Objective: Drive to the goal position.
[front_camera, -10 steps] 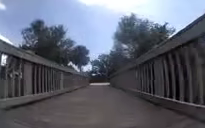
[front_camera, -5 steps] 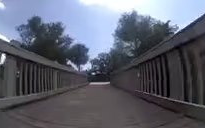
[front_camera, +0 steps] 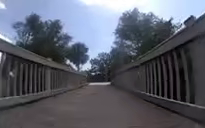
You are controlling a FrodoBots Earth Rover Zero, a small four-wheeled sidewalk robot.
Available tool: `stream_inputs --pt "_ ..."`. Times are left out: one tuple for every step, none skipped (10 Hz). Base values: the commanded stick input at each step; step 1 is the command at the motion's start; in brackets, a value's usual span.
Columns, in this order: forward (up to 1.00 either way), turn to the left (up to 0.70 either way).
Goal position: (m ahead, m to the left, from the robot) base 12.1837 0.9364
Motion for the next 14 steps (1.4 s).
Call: stream_inputs --pt "0.85 0.00" --pt "0.85 0.00" --pt "0.85 0.00" --pt "0.85 0.00" --pt "0.85 0.00" --pt "0.85 0.00" --pt "0.85 0.00" --pt "0.85 0.00" --pt "0.85 0.00" --pt "0.85 0.00" --pt "0.85 0.00" --pt "0.85 0.00" --pt "0.85 0.00" --pt "0.85 0.00"
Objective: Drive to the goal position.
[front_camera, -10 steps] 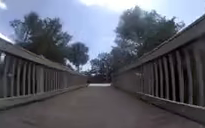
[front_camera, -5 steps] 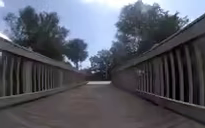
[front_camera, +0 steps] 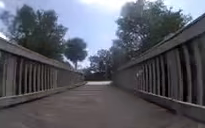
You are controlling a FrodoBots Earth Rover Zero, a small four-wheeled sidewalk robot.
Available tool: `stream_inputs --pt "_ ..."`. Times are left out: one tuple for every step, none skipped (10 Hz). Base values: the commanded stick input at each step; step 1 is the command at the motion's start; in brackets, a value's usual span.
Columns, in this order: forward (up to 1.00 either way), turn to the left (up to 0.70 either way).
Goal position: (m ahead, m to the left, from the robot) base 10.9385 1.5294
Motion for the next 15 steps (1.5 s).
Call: stream_inputs --pt "0.85 0.02" --pt "0.85 0.34" --pt "0.85 0.34" --pt "0.85 0.05" --pt "0.85 0.00" --pt "0.85 0.00" --pt "0.85 0.00" --pt "0.85 0.00" --pt "0.85 0.00" --pt "0.85 0.00" --pt "0.85 0.00" --pt "0.85 0.00" --pt "0.85 0.00" --pt "0.85 0.00" --pt "0.85 0.00"
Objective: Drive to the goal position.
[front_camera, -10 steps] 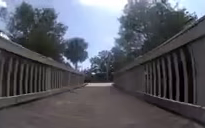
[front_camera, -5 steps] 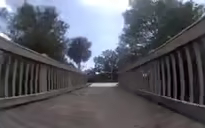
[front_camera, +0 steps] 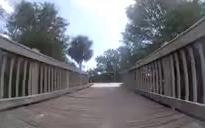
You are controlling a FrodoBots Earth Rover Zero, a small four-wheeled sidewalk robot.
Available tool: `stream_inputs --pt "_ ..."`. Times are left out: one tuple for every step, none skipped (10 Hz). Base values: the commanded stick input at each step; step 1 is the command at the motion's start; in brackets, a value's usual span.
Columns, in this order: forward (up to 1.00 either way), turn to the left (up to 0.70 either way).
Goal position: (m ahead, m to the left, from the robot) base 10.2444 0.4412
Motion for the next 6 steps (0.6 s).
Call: stream_inputs --pt "0.85 0.00" --pt "0.85 0.00" --pt "0.85 0.00" --pt "0.85 0.00" --pt "0.85 0.00" --pt "0.85 0.00"
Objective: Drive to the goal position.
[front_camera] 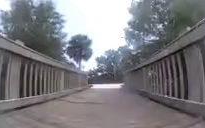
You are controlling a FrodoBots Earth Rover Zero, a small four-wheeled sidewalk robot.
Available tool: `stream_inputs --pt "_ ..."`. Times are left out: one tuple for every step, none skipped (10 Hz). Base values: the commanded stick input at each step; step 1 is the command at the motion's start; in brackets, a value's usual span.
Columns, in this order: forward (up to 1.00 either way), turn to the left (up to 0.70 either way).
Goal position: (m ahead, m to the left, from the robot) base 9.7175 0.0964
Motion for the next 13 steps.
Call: stream_inputs --pt "0.85 0.00" --pt "0.85 0.00" --pt "0.85 0.00" --pt "0.85 0.00" --pt "0.85 0.00" --pt "0.85 0.00" --pt "0.85 0.00" --pt "0.85 0.00" --pt "0.85 0.00" --pt "0.85 0.00" --pt "0.85 0.00" --pt "0.85 0.00" --pt "0.85 0.00"
